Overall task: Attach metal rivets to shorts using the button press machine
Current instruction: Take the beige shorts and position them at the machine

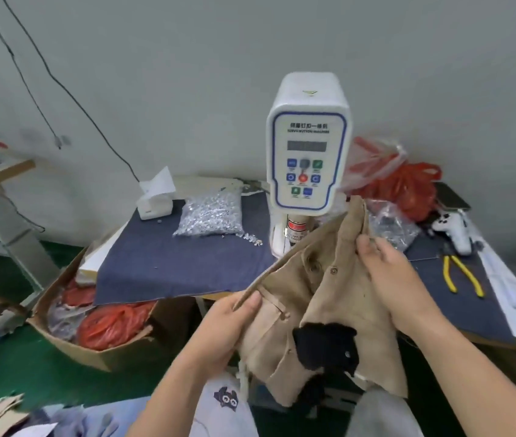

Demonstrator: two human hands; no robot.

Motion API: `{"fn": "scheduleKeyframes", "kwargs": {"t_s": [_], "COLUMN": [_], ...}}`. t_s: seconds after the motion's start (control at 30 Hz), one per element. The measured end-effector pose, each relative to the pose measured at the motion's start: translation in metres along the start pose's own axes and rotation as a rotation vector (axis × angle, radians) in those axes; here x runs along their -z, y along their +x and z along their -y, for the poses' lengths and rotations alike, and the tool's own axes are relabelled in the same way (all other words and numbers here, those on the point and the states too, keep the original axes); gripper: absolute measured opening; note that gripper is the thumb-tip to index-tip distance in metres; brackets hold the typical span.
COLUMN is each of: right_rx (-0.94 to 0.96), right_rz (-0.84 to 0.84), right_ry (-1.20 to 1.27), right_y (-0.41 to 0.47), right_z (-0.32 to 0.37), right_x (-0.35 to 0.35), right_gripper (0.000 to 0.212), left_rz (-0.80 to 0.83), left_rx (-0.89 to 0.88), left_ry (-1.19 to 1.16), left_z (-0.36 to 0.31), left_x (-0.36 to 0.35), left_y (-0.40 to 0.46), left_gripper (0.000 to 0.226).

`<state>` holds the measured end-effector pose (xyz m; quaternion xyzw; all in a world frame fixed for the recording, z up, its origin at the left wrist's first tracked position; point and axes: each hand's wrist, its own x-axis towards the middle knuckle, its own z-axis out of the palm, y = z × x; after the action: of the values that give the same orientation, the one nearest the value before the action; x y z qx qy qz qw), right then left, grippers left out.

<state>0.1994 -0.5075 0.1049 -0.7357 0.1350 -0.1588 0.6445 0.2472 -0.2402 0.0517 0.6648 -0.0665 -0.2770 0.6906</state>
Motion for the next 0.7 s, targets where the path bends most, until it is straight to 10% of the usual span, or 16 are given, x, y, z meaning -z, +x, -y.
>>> {"fn": "scheduleKeyframes", "kwargs": {"t_s": [0.27, 0.43, 0.53, 0.7], "right_rx": [-0.363, -0.32, -0.185, -0.284], "right_rz": [0.036, 0.154, -0.04, -0.133], "right_ry": [0.355, 0.326, 0.065, 0.177], "right_y": [0.013, 0.002, 0.002, 0.004], "right_z": [-0.033, -0.043, -0.046, -0.049], "right_x": [0.012, 0.005, 0.005, 0.021], "right_gripper": [0.051, 0.058, 0.017, 0.03], "left_rz": [0.06, 0.29, 0.179, -0.081], "left_rx": [0.104, 0.067, 0.055, 0.007], "left_ry": [-0.689, -0.679, -0.675, -0.423], "left_z": [-0.029, -0.03, -0.021, -0.019], "left_x": [0.032, 0.022, 0.038, 0.063], "left_y": [0.012, 0.008, 0.008, 0.011], "left_gripper": [0.023, 0.019, 0.042, 0.038]}}
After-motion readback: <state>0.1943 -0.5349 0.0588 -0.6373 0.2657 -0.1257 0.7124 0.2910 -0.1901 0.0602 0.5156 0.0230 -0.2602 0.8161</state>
